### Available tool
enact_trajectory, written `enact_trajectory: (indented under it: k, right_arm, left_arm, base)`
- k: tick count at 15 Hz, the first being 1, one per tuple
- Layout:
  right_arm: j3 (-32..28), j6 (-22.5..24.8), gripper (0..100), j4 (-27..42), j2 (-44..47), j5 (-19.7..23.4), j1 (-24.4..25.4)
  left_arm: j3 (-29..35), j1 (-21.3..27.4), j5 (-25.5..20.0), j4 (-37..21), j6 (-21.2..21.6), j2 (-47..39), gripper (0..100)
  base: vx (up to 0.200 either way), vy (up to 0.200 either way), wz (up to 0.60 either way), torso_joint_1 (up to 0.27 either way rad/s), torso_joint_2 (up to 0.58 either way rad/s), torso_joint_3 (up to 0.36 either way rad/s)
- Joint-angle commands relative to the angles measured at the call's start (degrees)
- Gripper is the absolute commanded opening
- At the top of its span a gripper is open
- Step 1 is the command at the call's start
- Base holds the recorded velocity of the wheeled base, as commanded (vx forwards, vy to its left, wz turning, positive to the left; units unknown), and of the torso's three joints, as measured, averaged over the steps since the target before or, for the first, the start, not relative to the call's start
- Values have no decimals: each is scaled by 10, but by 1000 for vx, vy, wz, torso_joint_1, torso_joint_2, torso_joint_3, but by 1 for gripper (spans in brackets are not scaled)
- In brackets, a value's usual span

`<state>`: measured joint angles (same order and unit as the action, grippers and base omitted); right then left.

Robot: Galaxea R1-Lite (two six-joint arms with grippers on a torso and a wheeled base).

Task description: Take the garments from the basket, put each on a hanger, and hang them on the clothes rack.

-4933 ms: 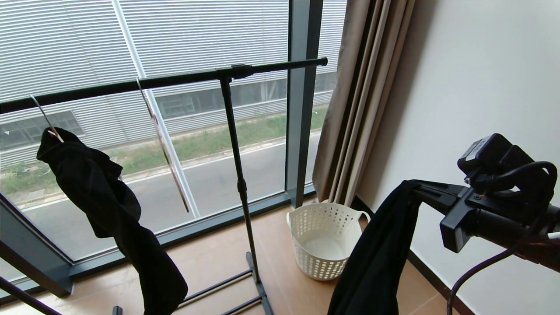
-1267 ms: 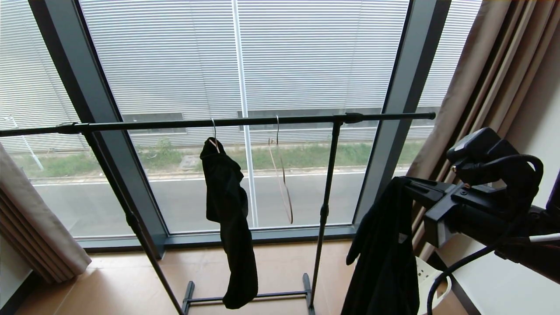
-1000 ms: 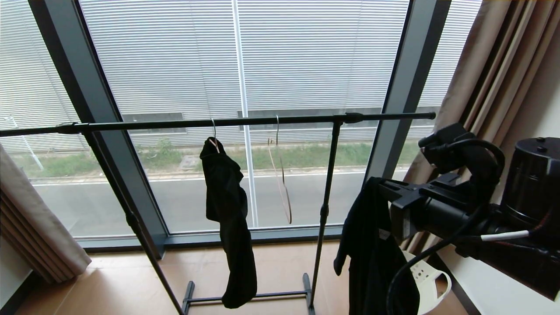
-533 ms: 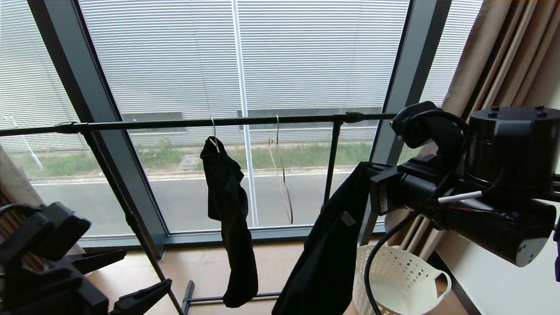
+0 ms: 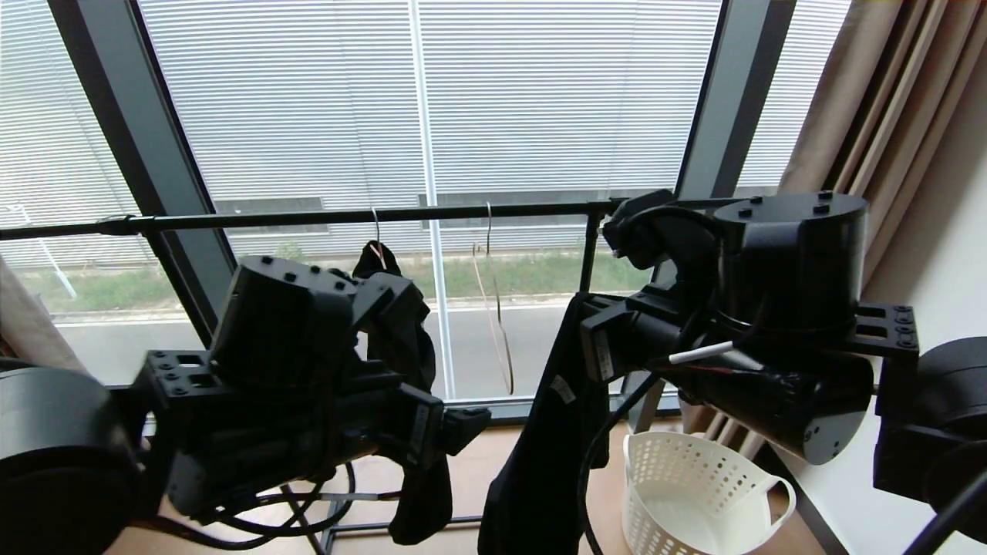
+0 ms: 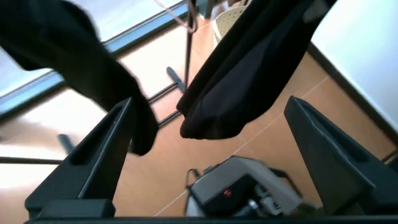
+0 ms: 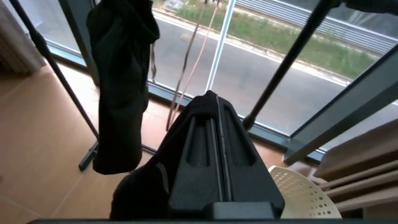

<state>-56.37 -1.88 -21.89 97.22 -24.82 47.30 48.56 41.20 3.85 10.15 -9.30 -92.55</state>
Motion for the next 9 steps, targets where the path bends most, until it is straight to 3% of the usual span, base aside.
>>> enact_trajectory:
  k: [1, 3, 9]
  right_arm:
    - [-6, 0, 0, 1, 24, -21, 9]
    - [-8, 1, 0, -3, 21, -38, 9]
    - [-19, 4, 0, -2, 16, -44, 18]
  left_arm:
    - [26, 9, 4, 34, -25, -89, 100]
    - [24, 13, 3, 63, -22, -123, 100]
    - [45, 46, 15, 65, -28, -138, 100]
  base:
    - [0, 0, 0, 0, 0, 0]
    - [0, 0, 0, 0, 0, 0]
    - [0, 0, 0, 0, 0, 0]
